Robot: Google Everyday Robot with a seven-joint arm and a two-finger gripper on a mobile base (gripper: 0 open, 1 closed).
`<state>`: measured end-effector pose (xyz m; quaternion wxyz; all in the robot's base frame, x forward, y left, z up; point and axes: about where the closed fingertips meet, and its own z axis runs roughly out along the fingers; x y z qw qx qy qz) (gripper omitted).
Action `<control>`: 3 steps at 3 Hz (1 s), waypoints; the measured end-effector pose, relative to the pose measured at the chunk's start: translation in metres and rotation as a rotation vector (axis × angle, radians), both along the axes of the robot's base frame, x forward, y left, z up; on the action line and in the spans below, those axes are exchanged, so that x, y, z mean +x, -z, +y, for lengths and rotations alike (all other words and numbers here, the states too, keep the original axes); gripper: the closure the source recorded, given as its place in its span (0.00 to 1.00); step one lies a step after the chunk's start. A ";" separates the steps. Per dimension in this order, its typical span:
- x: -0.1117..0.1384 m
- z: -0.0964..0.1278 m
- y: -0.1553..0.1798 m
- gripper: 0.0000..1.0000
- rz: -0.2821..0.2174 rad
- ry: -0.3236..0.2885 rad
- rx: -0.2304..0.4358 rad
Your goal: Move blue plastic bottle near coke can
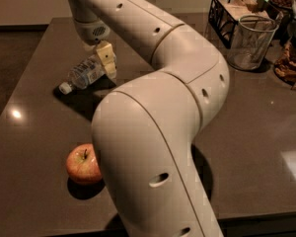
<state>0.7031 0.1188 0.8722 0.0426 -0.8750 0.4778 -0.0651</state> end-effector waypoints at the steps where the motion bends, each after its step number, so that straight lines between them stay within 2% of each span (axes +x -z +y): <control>1: 0.008 -0.001 0.009 0.49 -0.005 -0.006 -0.045; 2: 0.007 -0.004 0.006 0.72 -0.011 -0.007 -0.056; 3: -0.004 -0.022 -0.007 0.95 -0.020 0.000 -0.045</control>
Offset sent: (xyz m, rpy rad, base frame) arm -0.0210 -0.0304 0.0044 -0.1480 0.0786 -0.0079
